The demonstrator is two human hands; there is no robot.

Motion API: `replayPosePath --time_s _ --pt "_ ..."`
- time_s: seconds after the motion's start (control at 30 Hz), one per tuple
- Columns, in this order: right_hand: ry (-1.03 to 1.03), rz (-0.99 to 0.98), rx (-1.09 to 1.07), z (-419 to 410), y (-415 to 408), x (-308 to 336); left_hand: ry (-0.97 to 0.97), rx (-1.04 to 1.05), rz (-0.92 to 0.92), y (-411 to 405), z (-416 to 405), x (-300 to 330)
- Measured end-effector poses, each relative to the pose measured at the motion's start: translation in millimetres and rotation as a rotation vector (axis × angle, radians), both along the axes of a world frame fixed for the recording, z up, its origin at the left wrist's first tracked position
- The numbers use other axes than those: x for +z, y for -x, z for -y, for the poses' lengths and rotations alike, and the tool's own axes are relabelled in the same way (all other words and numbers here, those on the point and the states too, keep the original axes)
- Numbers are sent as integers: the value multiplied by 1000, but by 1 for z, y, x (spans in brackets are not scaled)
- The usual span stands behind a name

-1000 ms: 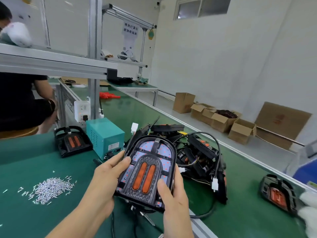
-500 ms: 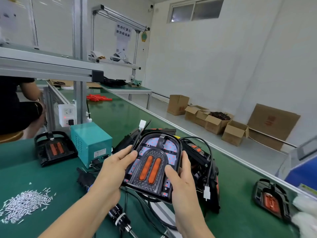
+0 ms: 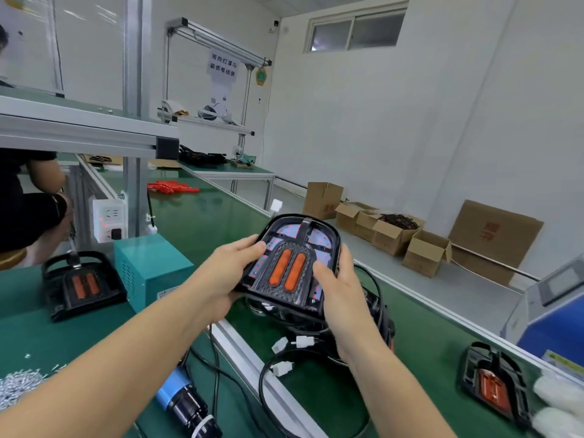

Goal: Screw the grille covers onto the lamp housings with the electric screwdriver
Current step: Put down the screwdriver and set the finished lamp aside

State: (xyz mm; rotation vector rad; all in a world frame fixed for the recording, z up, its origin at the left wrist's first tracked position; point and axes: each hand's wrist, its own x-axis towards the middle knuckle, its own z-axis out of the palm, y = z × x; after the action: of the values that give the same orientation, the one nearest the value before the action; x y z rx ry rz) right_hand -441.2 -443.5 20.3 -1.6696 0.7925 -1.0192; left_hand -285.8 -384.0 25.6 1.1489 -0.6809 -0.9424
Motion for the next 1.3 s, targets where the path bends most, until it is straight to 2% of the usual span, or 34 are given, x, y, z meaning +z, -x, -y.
replayPosePath --time_s 0.07,0.23,0.43,0.5,0.53,0.67,0.7,0.77,0.9,1.07,1.3 --pt "30 -79 -44 20 -1 15 -11 13 12 0 19 9" --pt "50 -129 -178 67 -7 36 -62 -5 3 7 61 24" --pt "-152 -280 -375 104 -14 39 -82 -13 50 14 84 20" --pt "-158 -268 -419 116 -19 36 -102 -38 85 12 87 13" --pt "-187 -199 -433 120 -22 35 -113 -51 108 11 89 9" --pt "-180 -300 -383 137 -28 25 -170 -64 325 8 92 -8" --pt "-112 -424 -368 139 -29 20 -171 -62 371 7 92 -11" --pt "-101 -521 -380 140 -29 14 -173 -84 441 7 90 -14" --pt "-209 -529 -457 142 -36 11 -205 -162 630 9 83 -21" --pt "-181 -605 -464 141 -38 4 -246 -190 874 11 73 -33" --pt "50 -845 -380 131 -33 7 -284 -213 923 5 58 -38"
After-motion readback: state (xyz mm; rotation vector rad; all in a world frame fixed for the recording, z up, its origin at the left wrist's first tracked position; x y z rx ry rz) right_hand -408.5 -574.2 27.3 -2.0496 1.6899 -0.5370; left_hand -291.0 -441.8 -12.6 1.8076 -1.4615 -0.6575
